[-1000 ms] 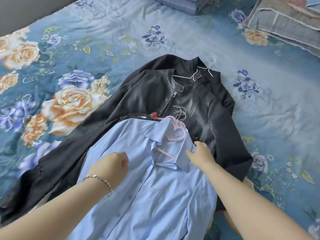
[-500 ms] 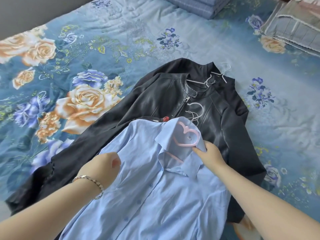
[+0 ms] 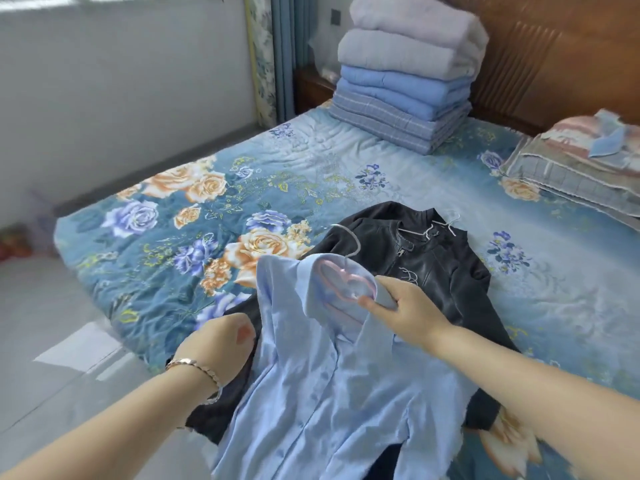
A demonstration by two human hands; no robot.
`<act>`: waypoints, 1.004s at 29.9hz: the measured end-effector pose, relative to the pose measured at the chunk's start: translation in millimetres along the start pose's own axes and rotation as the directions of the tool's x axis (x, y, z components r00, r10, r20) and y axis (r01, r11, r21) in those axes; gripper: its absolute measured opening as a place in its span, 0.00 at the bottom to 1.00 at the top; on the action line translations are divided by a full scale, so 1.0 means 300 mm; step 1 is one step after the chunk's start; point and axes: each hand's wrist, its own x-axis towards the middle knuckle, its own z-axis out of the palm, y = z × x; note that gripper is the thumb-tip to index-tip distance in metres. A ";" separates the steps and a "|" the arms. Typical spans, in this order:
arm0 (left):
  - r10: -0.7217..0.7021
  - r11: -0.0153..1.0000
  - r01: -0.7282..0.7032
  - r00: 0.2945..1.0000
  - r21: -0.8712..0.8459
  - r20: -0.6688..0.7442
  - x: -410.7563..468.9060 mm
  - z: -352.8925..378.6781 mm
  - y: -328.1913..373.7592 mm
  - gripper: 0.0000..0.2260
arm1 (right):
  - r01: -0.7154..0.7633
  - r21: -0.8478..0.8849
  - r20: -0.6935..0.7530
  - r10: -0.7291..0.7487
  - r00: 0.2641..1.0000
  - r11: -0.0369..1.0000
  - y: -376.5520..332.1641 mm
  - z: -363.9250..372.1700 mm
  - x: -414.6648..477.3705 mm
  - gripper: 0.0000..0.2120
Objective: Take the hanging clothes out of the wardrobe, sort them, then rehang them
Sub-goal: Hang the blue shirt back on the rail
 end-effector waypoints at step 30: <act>-0.852 0.412 0.777 0.143 -0.476 -0.503 -2.139 -0.632 -0.807 0.11 | 0.807 0.479 0.593 -0.805 -0.008 0.345 -2.080 0.482 -0.968 0.07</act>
